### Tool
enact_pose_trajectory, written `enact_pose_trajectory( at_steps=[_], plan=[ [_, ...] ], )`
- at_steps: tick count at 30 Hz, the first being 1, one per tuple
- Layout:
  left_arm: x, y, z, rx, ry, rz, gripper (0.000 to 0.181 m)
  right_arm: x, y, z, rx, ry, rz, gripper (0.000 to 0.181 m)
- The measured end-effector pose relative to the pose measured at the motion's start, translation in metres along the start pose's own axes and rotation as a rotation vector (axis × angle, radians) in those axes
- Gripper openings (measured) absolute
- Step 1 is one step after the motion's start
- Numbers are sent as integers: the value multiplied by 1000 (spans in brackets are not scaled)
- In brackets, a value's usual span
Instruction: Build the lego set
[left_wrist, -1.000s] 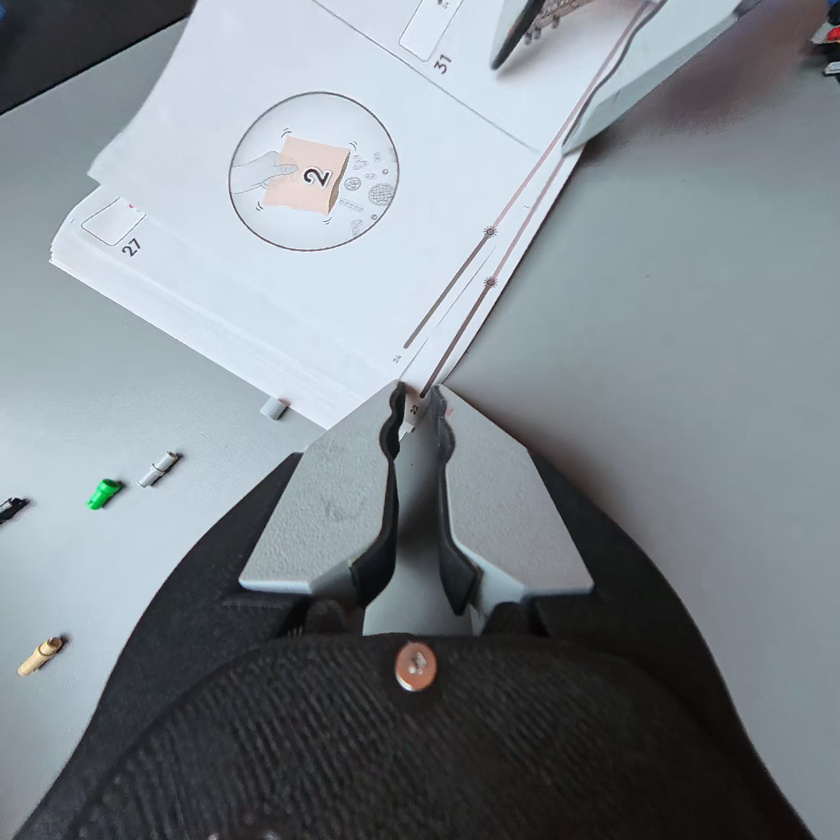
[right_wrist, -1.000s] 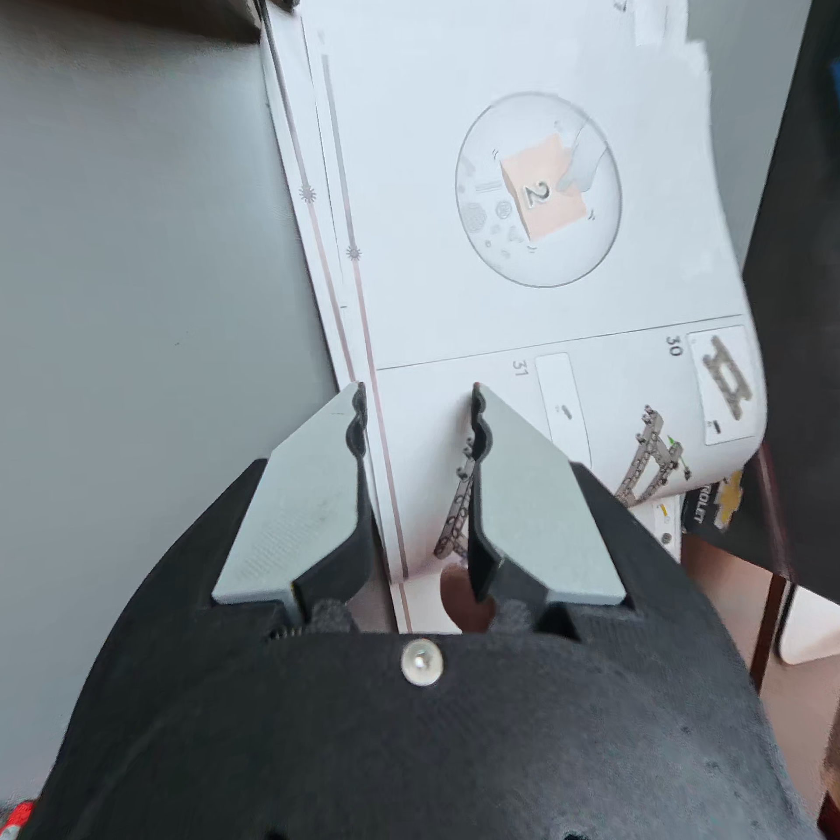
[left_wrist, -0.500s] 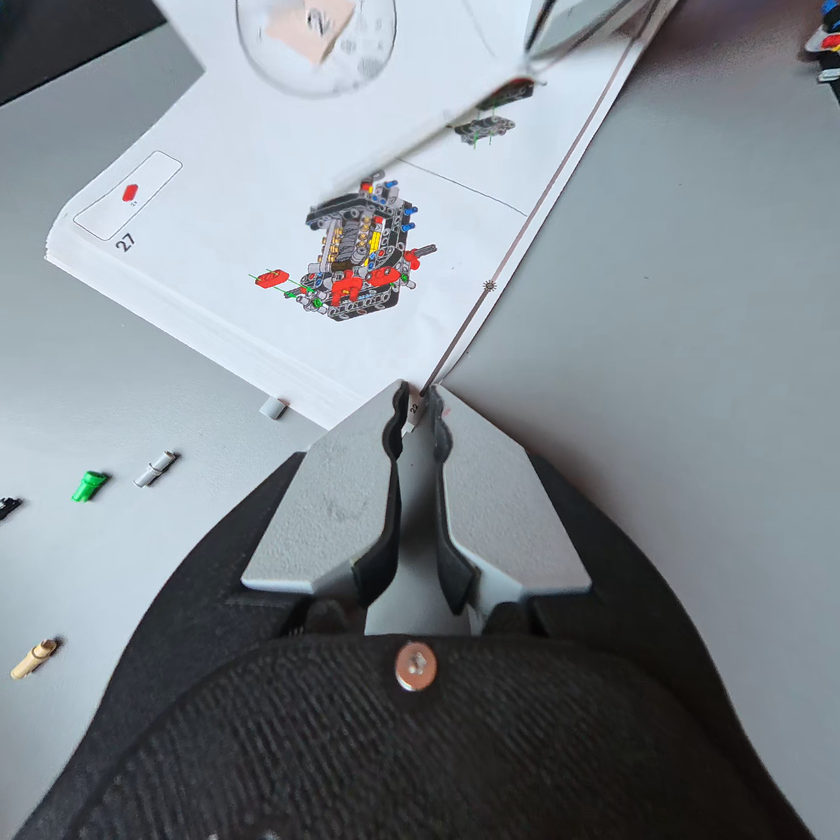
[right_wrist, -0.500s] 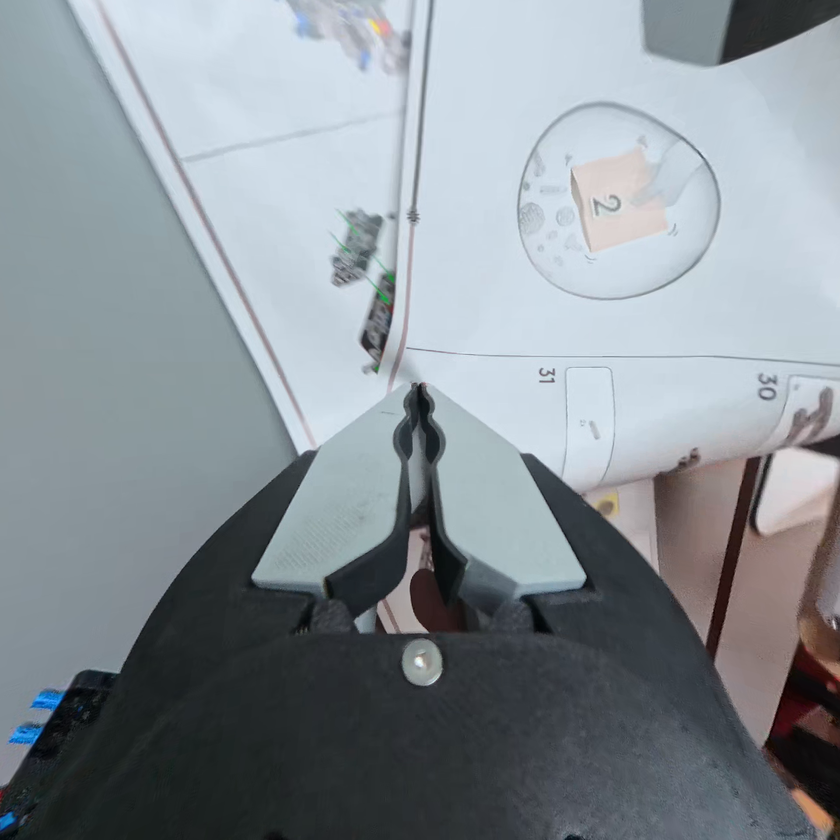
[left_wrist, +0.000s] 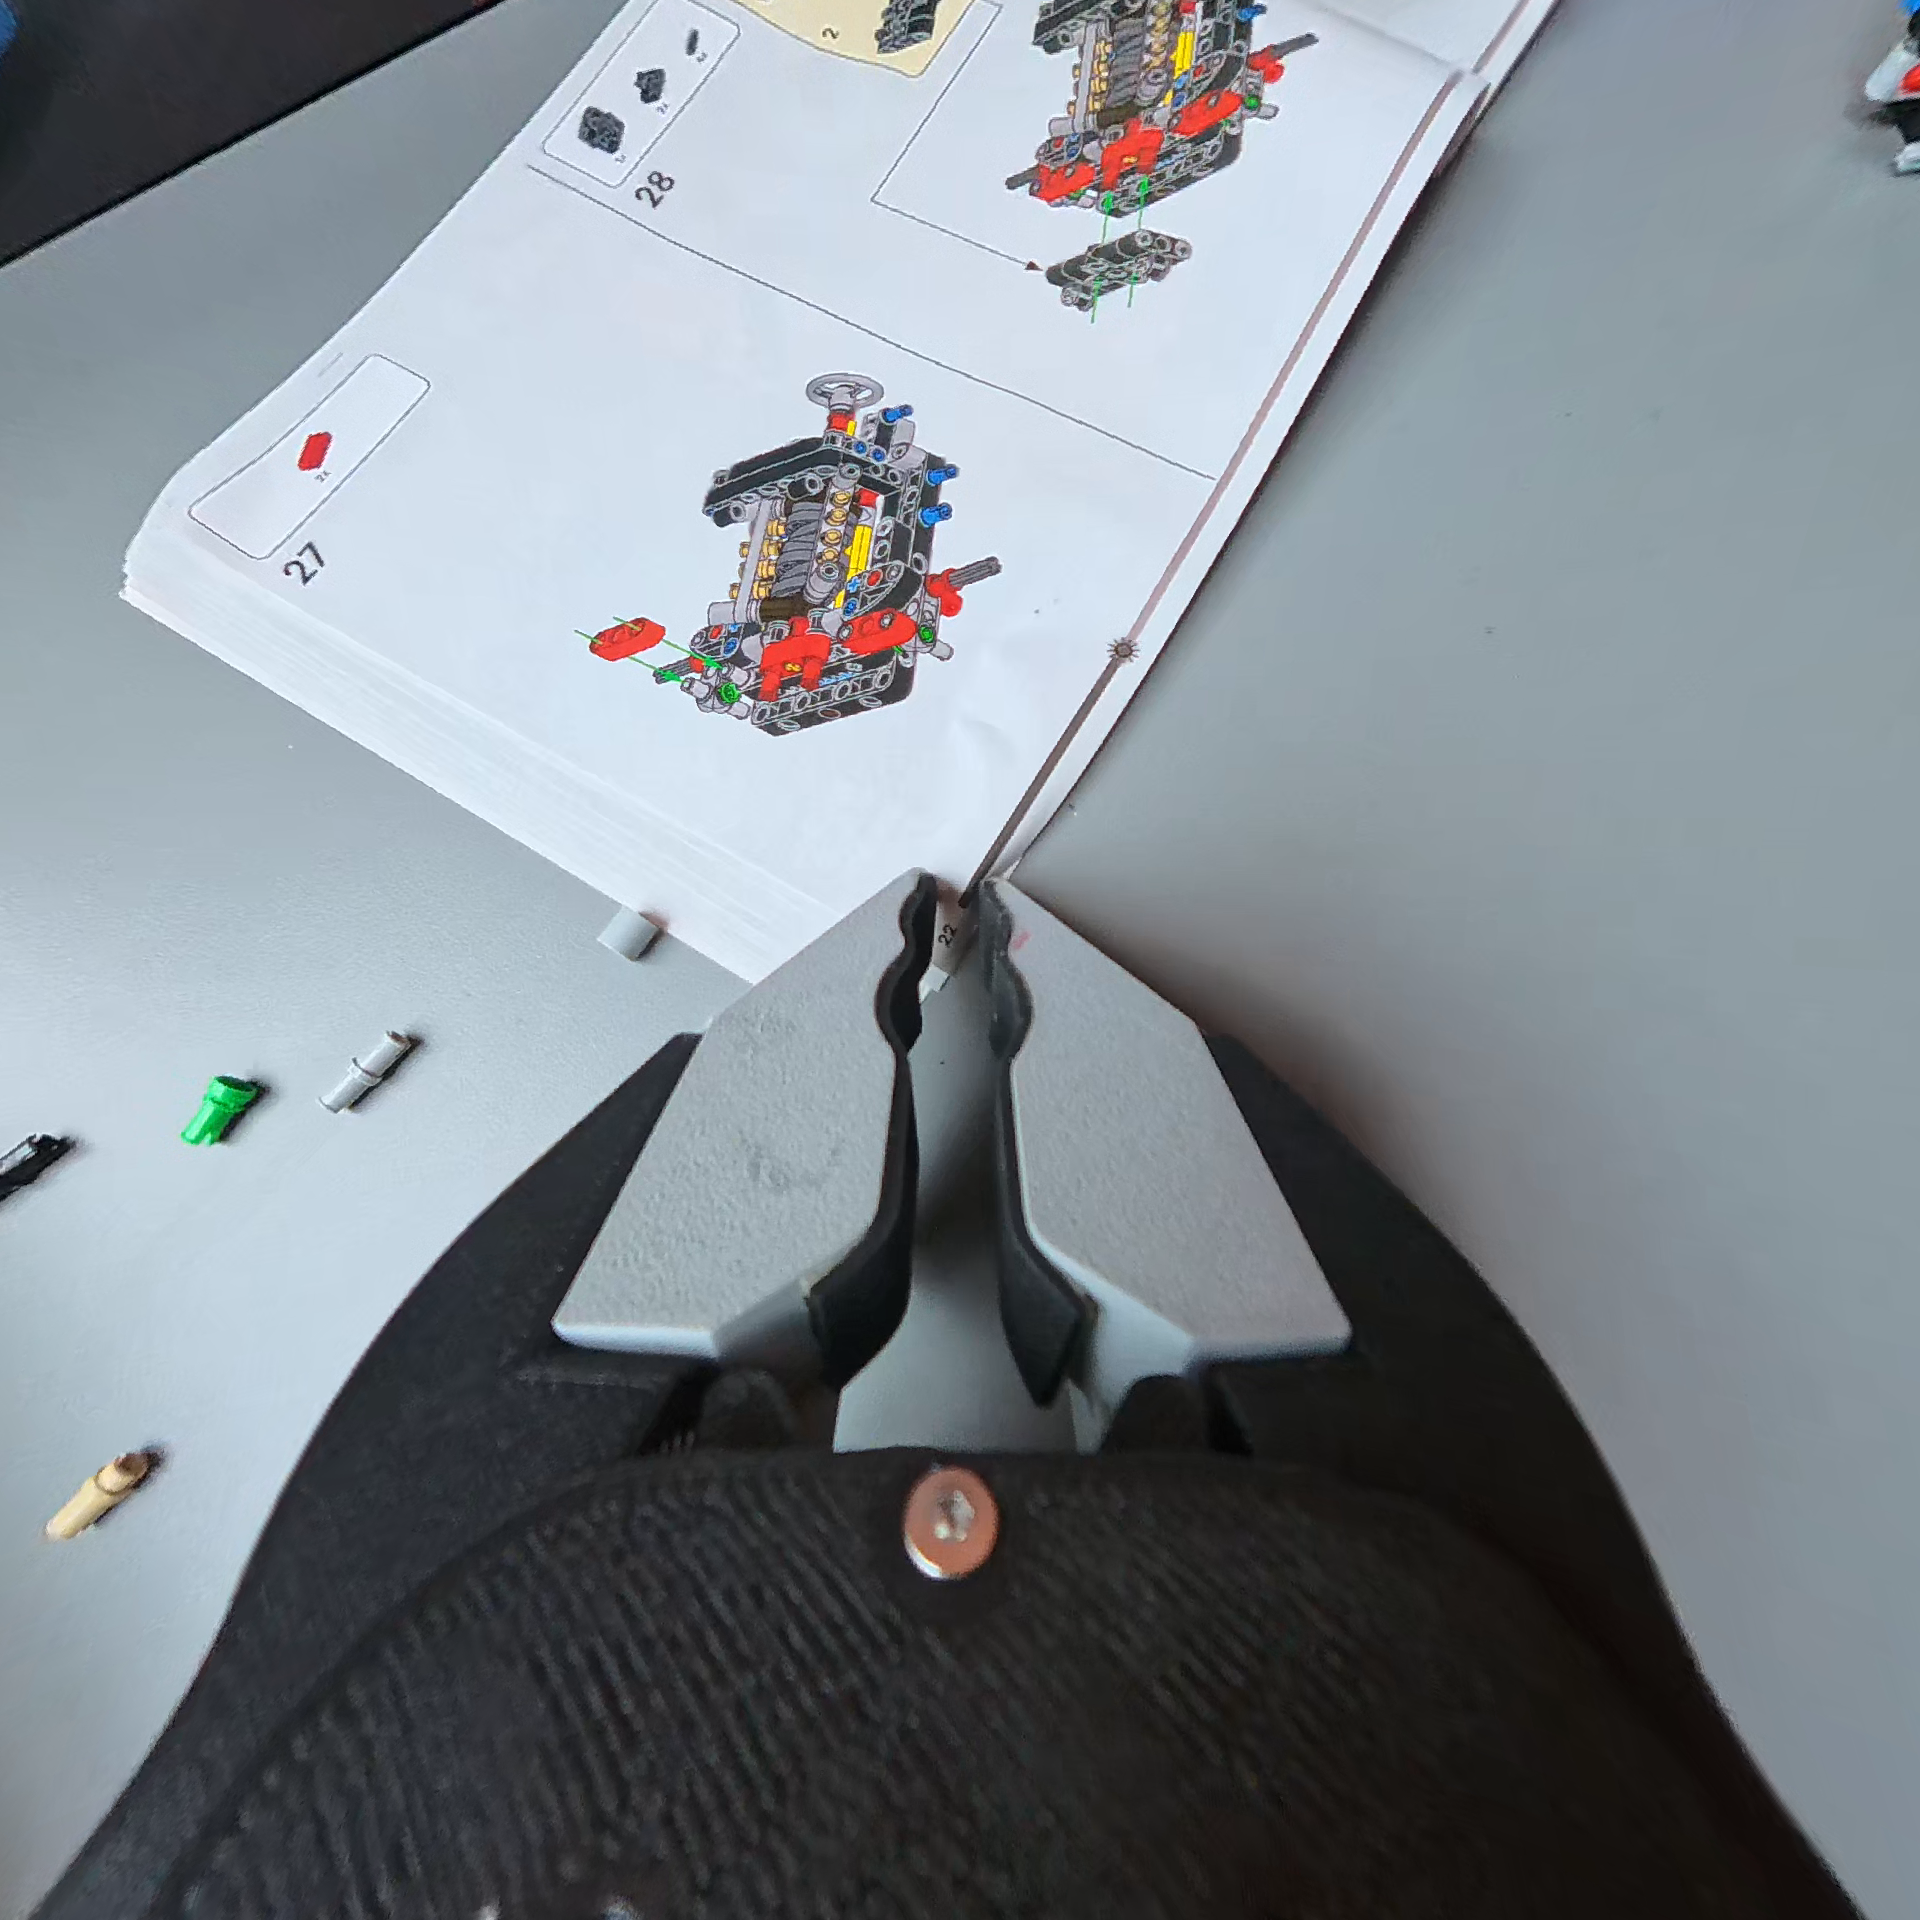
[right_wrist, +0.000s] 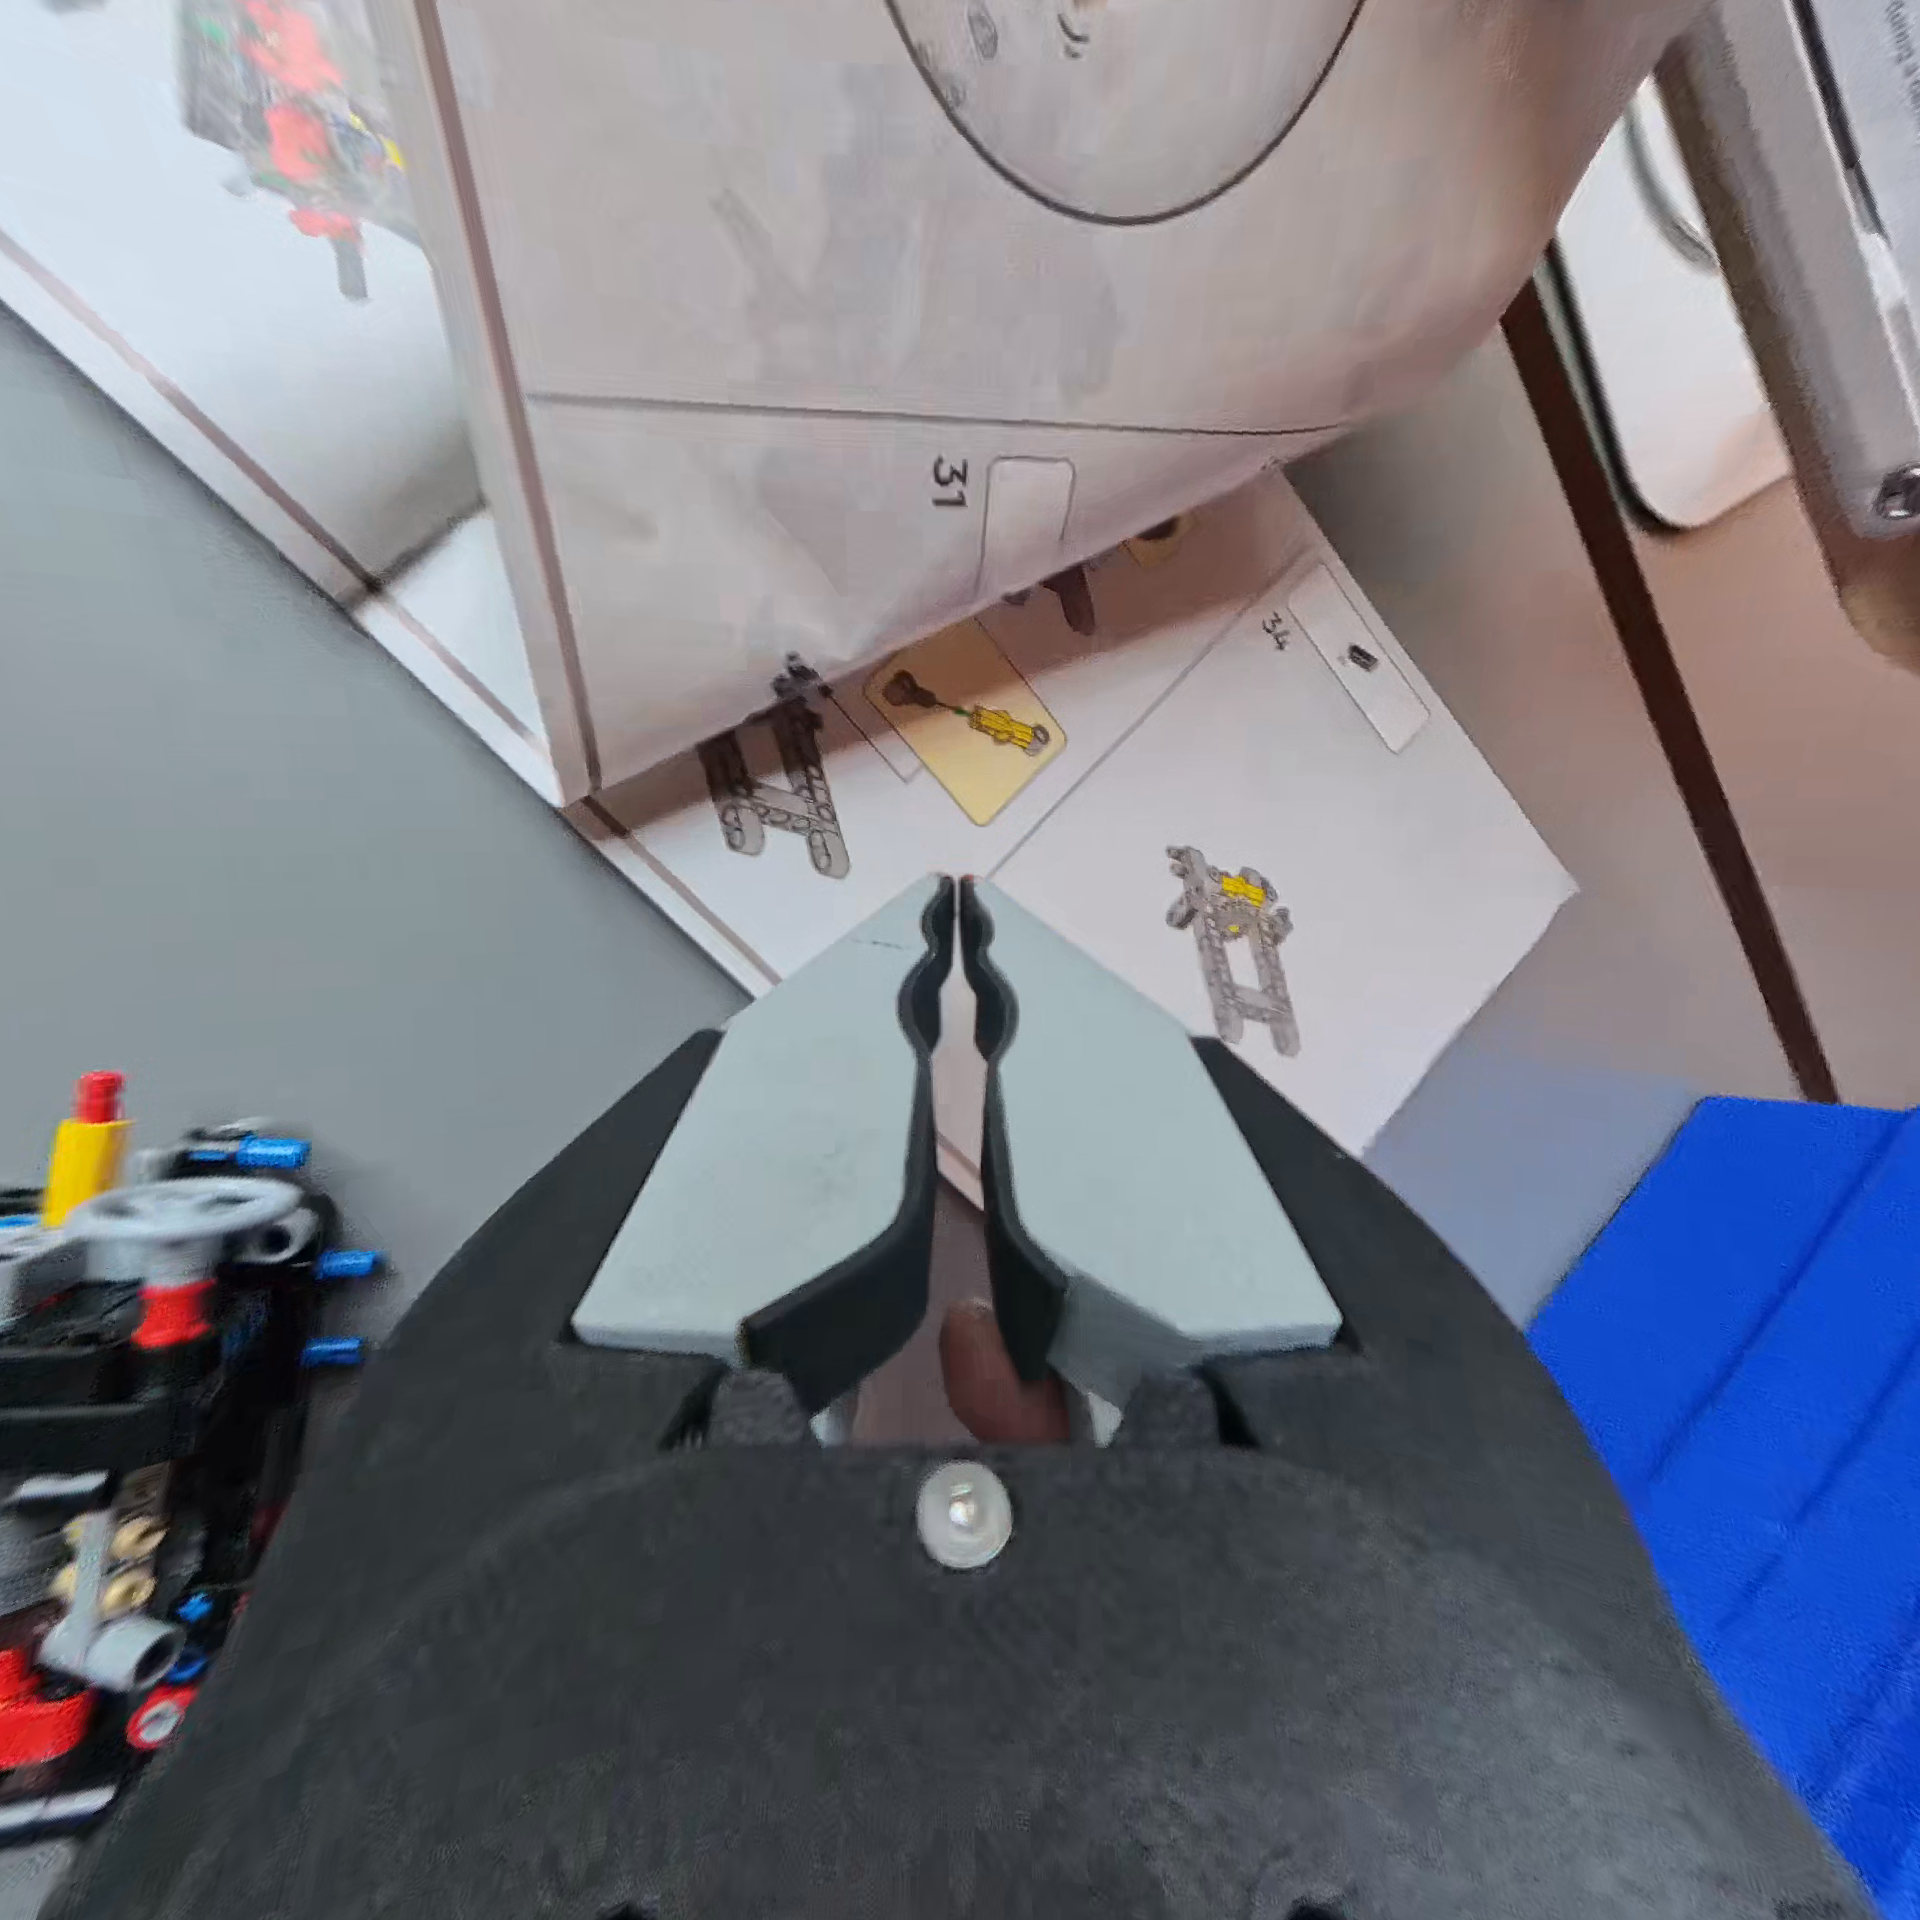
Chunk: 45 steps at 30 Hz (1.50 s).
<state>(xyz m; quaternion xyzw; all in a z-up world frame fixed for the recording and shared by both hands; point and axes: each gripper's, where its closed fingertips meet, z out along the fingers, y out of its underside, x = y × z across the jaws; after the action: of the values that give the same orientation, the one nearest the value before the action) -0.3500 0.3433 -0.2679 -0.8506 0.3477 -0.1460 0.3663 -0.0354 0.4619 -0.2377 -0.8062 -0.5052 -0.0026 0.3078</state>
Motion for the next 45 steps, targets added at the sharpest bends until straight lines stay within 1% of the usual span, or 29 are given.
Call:
enact_pose_trajectory(
  at_steps=[3, 4, 6, 8, 9, 11, 14, 17, 18, 19, 21, 23, 26, 28, 30, 33, 38, 45],
  plan=[
    [0, 0, 1, 0, -9, 7, 5, -24, -27, -13, 154, -174, 102, 48],
    [0, 0, 1, 1, 1, -5, 5, -32, -38, -17, 193, -207, 113, 58],
    [0, 0, 0, 3, 19, -32, 4, -34, -53, -21, 240, -190, 100, 76],
    [0, 0, 0, 4, 18, -35, 4, -31, -54, -23, 249, -223, 110, 93],
    [0, 0, 0, 3, 11, -29, 4, -30, -53, -27, 275, -277, 141, 101],
    [0, 0, 0, 3, -4, -12, 4, -29, -49, -45, 385, -420, 207, 117],
    [0, 0, 0, 3, -18, 5, 4, 3, -25, -60, 512, -450, 321, 110],
    [0, 0, 0, 3, -30, 20, 4, 20, -2, -60, 540, -518, 444, 112],
    [0, 0, 0, 4, -33, 23, 4, 24, 6, -55, 526, -520, 484, 106],
    [0, 0, 0, 4, -35, 26, 4, 26, 16, -47, 492, -509, 523, 96],
    [0, 0, 0, 4, -42, 36, 3, 24, 31, -34, 442, -507, 565, 79],
    [0, 0, 0, 4, -55, 52, 3, 25, 47, -22, 396, -466, 607, 62],
    [0, 0, 0, 5, -65, 68, 3, 20, 63, -8, 340, -439, 616, 55],
    [1, 0, 0, 5, -55, 58, 2, 24, 64, -5, 355, -420, 623, 44],
    [1, 0, 0, 5, -40, 42, 2, 26, 65, -3, 351, -426, 634, 39],
    [1, 0, 0, 5, -35, 37, 2, 29, 68, 0, 334, -387, 596, 30],
    [1, 0, 0, 6, -43, 51, 2, 30, 68, 3, 327, -357, 571, 23],
    [1, 0, 1, 6, -64, 80, 2, 30, 67, 3, 327, -343, 563, 21]
  ],
)
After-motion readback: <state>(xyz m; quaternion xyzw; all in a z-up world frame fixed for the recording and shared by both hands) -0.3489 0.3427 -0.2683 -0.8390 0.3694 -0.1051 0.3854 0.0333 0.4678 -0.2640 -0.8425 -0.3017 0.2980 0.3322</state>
